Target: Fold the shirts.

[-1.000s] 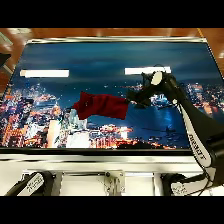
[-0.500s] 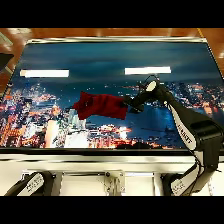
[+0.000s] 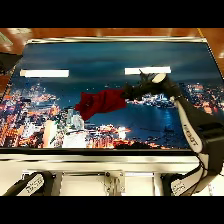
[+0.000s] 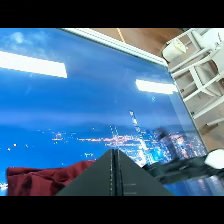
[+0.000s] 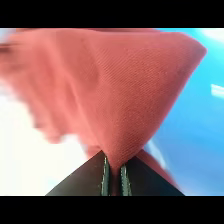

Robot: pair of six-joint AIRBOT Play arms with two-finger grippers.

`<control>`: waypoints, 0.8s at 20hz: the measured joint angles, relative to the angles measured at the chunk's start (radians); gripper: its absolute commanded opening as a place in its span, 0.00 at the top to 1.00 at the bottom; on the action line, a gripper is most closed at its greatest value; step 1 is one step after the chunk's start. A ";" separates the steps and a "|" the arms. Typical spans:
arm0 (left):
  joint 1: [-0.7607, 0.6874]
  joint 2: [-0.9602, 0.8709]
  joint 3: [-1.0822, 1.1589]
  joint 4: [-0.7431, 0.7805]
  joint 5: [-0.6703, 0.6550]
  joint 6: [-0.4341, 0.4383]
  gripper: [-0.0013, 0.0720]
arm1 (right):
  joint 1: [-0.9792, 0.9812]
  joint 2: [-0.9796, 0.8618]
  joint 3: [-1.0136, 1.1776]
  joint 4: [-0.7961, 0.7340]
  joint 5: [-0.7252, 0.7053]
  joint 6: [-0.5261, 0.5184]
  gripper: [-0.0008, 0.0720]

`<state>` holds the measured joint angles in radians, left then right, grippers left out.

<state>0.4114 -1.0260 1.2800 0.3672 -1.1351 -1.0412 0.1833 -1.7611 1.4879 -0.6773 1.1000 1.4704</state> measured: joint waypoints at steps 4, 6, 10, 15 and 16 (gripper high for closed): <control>-0.002 0.000 0.000 0.000 0.000 -0.001 0.93 | -0.126 0.126 0.173 0.022 0.186 -0.031 0.89; -0.003 0.000 0.000 0.000 -0.001 -0.006 0.93 | -0.220 0.180 0.235 -0.018 0.258 -0.011 0.89; -0.003 0.000 0.000 0.000 -0.006 -0.042 0.93 | -0.457 0.235 0.288 -0.094 0.347 0.019 0.89; -0.003 0.000 0.000 0.000 -0.076 -0.064 0.93 | -0.743 0.251 0.304 -0.201 0.377 -0.031 0.89; -0.005 0.000 0.000 0.000 -0.099 -0.067 0.93 | -0.791 0.253 0.305 -0.225 0.376 -0.046 0.89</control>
<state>0.4065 -1.0260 1.2800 0.3672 -1.2339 -1.1084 -0.6075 -1.5078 1.7927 -0.9020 1.4761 1.4242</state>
